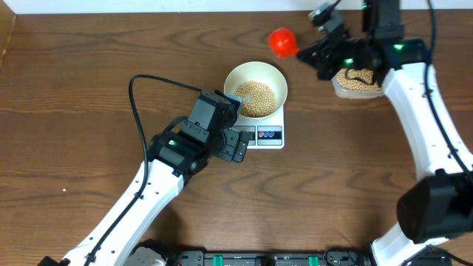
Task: Scoop item into bowl and weigh 50g on scale
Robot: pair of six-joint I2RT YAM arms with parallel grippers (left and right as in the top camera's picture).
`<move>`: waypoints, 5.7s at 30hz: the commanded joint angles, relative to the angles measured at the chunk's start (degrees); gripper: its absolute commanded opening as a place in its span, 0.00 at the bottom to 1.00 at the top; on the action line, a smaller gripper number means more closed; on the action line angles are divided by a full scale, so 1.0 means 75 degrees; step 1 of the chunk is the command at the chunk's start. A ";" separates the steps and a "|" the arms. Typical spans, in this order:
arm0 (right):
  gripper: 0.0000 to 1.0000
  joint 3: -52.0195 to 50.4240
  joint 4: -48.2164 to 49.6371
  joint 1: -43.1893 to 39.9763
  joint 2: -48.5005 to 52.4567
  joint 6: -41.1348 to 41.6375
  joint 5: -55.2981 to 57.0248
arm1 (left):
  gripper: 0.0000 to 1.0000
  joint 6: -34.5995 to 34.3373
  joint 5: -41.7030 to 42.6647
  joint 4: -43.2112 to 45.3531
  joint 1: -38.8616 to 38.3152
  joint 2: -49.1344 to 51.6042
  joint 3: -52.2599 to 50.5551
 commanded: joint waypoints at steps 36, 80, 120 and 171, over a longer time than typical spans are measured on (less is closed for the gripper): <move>0.01 0.0125 -0.0341 0.0618 0.1620 -0.0589 0.1475 | 0.93 0.0023 -0.0125 -0.0029 0.0026 -0.0055 0.0012; 0.01 0.0122 -0.0475 0.2069 0.1623 -0.1285 0.3147 | 0.92 0.0023 -0.0125 -0.0029 0.0026 -0.0055 0.0012; 0.01 0.0122 -0.1256 0.0906 0.1620 -0.1268 -0.0970 | 0.92 0.0023 -0.0125 -0.0029 0.0026 -0.0055 0.0012; 0.01 0.0134 -0.2401 -0.2291 -0.0070 0.0804 0.5324 | 0.92 0.0023 -0.0125 -0.0029 0.0026 -0.0055 0.0012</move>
